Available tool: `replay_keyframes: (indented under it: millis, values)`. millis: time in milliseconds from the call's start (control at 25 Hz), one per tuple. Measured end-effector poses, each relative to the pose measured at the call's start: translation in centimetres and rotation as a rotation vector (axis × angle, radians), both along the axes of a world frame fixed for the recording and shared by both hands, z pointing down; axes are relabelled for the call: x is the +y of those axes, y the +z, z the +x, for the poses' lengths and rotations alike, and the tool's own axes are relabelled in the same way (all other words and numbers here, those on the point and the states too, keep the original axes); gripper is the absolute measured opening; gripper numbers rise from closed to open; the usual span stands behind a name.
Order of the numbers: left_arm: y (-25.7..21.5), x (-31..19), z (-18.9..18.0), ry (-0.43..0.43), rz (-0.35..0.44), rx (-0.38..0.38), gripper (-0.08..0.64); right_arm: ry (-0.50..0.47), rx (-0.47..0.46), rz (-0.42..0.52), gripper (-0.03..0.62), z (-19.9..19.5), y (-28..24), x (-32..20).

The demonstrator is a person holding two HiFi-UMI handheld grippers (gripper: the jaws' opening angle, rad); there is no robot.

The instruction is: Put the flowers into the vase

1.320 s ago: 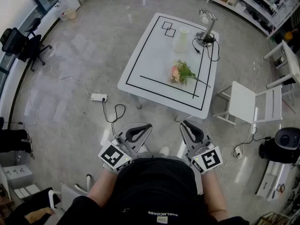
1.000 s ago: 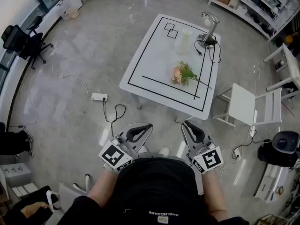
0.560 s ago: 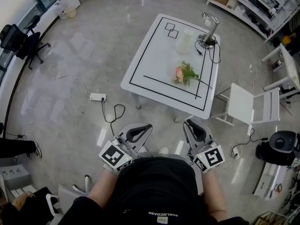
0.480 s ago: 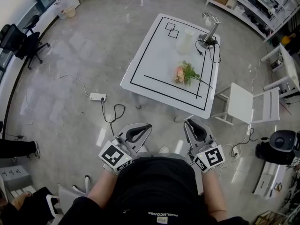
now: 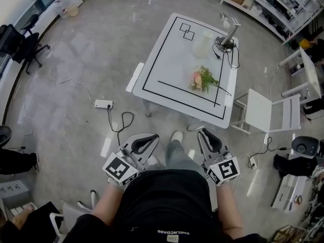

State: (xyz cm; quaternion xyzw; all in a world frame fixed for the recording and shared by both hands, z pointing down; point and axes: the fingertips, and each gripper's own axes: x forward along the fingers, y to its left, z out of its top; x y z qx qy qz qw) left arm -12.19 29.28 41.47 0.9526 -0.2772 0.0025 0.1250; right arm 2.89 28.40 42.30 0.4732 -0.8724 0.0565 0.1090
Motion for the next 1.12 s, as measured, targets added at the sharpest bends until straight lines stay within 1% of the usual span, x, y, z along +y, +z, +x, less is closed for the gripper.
replay_keyframes:
  millis: [200, 360, 560, 760, 880, 1000, 1120]
  values:
    - [0.8, -1.5, -0.2, -0.014, -0.016, -0.007, 0.003, -0.009, -0.011, -0.015, 0.052, -0.3, 1.0, -2.2]
    - [1.2, -3.7, 0.1, -0.026, -0.026, -0.019, 0.003, -0.021, -0.006, -0.026, 0.052, 0.1, 1.6, -4.9]
    - [1.8, -7.4, 1.1, -0.030, -0.044, -0.023, 0.003, -0.018, -0.032, -0.077, 0.052, 1.5, 2.9, -8.8]
    - [2.2, -11.7, 2.5, -0.030, -0.058, -0.029, 0.003, -0.019, -0.012, -0.118, 0.054, 3.1, 4.2, -13.2]
    - [2.5, -14.3, 3.5, -0.040, -0.079, -0.036, 0.003, -0.008, -0.020, -0.150, 0.055, 4.7, 4.7, -16.1]
    - [2.6, -16.8, 4.6, -0.053, -0.099, -0.033, 0.003, 0.009, -0.033, -0.195, 0.073, 6.6, 5.4, -18.9]
    - [2.5, -19.4, 6.2, -0.057, -0.098, -0.045, 0.003, 0.018, -0.015, -0.225, 0.093, 8.5, 6.3, -21.7]
